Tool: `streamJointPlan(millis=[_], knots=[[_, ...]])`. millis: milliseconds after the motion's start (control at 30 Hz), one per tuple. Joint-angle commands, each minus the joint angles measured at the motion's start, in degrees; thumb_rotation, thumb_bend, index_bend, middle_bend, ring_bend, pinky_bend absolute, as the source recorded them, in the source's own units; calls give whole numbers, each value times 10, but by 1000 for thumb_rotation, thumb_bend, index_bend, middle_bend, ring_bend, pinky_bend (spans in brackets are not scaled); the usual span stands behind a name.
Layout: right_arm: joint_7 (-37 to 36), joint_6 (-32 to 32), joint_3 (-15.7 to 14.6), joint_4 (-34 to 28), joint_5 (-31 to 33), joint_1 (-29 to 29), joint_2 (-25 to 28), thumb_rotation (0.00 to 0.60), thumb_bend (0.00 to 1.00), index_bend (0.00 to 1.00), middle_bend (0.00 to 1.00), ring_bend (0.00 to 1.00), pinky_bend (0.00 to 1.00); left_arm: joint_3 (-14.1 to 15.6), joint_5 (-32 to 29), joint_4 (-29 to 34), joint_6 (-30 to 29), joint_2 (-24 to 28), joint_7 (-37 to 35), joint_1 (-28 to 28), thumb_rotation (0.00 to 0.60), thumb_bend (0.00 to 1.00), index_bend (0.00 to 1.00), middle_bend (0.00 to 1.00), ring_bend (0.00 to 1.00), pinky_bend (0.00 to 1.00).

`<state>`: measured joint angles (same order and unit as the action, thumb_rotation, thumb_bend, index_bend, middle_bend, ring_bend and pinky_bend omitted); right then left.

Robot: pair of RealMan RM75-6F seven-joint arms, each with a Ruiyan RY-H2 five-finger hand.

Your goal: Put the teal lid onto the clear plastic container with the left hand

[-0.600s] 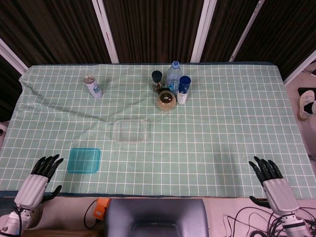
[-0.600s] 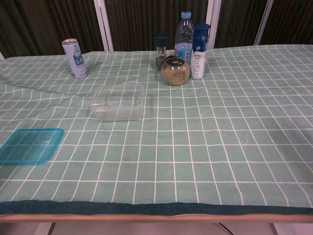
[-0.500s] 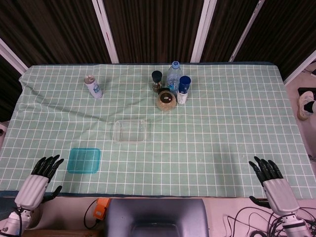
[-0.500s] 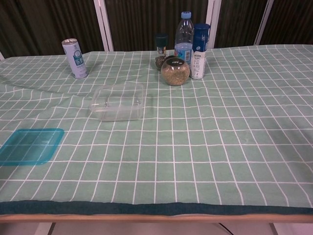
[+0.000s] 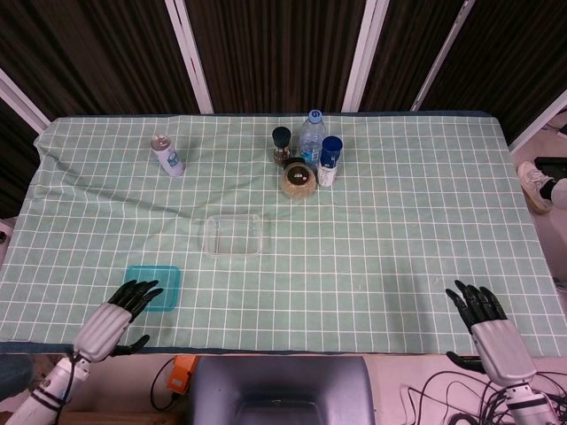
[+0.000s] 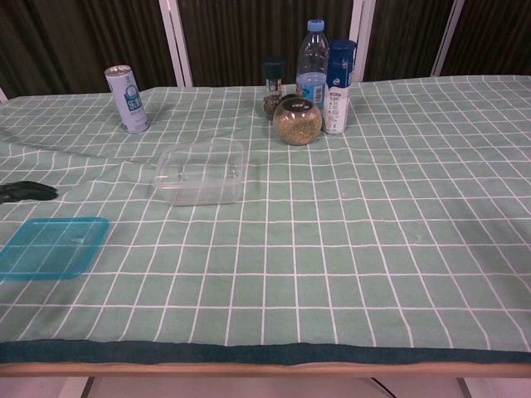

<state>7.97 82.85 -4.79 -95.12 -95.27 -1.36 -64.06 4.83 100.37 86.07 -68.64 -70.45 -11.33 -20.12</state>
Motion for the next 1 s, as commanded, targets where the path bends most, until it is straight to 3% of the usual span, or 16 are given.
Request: streamJointPlan(millis=[33,167,333,1000], knots=[[2,-6,1,-1,5,-2,-1,600,189,0,0,0,0,-22,7,-10,39,-9,-36,-54,600,299,0,0,0,0],[7,-11,1,-1,7,-4,-4,600,189,0,0,0,0,-32,-5,-33,70,-20,-36,-84,600,288,0,0,0,0],[8,-10,2,-1,8,-4,-5,600,189,0,0,0,0,-24,-19,-45,116,-25,-64,-111,600,284,0,0,0,0],[19,-20,0,-3,9,-8,-12,600,189,0,0,0,0,10,-42,-148,155,-59,-161,-148,600,254,0,0,0,0]])
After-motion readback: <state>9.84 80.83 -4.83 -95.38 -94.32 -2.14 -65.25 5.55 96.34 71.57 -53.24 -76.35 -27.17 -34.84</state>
